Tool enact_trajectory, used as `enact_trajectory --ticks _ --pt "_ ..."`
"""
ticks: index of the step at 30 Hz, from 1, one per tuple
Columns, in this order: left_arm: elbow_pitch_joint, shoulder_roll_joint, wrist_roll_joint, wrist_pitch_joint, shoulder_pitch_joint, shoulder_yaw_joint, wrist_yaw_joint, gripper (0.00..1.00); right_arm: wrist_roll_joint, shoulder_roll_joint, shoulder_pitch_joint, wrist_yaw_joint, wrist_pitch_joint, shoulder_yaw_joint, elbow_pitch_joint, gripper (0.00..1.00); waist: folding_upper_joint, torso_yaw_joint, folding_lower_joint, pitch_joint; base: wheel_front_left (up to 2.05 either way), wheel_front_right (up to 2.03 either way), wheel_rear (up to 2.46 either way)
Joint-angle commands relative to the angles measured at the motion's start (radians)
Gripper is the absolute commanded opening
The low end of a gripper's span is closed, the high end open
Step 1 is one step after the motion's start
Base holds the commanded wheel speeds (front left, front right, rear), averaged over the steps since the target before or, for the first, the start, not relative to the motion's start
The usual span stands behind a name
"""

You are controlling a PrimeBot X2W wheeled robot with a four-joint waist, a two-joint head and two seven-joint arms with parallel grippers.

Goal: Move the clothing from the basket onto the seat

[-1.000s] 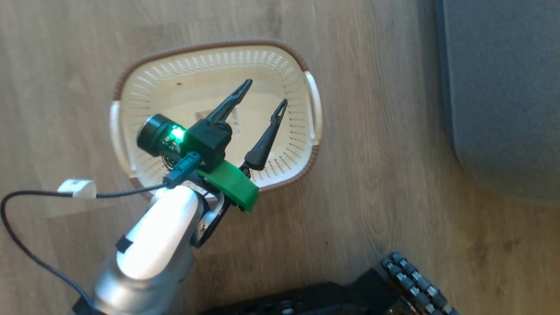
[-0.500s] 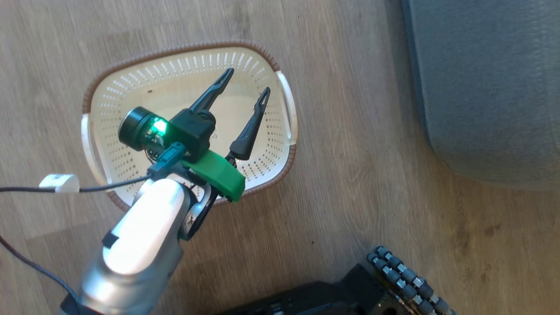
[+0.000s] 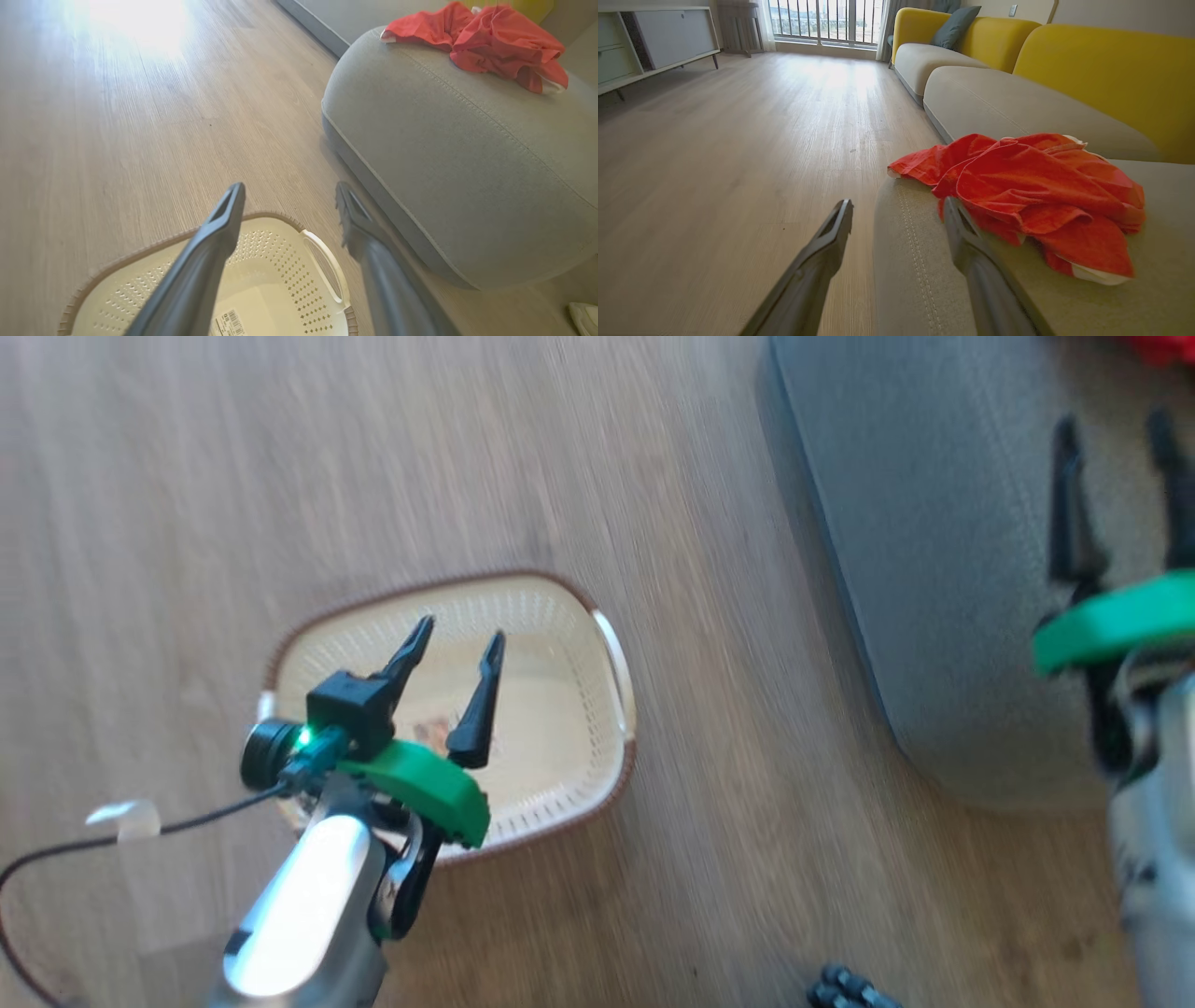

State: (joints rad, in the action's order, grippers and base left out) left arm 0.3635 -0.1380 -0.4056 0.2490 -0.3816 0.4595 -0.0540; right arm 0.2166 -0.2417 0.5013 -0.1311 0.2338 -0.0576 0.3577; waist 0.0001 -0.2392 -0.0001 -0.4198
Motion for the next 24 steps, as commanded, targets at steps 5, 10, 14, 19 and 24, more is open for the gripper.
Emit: enact_trajectory --ticks 5,10,14,19,24 --pt "-0.031 0.008 0.038 0.012 0.076 -0.133 -0.023 1.0 -0.019 0.06 -0.17 0.0 0.009 0.045 -0.095 1.0 -0.0001 0.125 0.0001 0.195 0.0 0.0 0.0" --pt "-0.006 0.019 0.08 0.013 0.168 -0.222 -0.013 1.0 -0.082 0.119 -0.296 0.0 0.022 0.035 -0.065 1.0 -0.0001 0.208 0.0001 0.284 0.0 0.0 0.0" --pt "0.017 0.021 0.102 0.013 0.21 -0.294 0.002 1.0 -0.134 0.166 -0.348 0.0 0.027 0.009 -0.018 1.0 -0.0001 0.252 0.0001 0.328 0.0 0.0 0.0" --pt "0.039 0.037 0.129 0.013 0.24 -0.365 0.011 1.0 -0.192 0.187 -0.39 0.0 0.028 0.019 0.008 1.0 -0.0001 0.287 0.0001 0.371 0.0 0.0 0.0" --pt "0.094 0.055 0.134 -0.003 0.284 -0.358 0.016 0.0 -0.19 0.19 -0.421 0.0 0.012 0.002 0.071 0.0 -0.0001 0.279 0.0001 0.369 0.0 0.0 0.0"
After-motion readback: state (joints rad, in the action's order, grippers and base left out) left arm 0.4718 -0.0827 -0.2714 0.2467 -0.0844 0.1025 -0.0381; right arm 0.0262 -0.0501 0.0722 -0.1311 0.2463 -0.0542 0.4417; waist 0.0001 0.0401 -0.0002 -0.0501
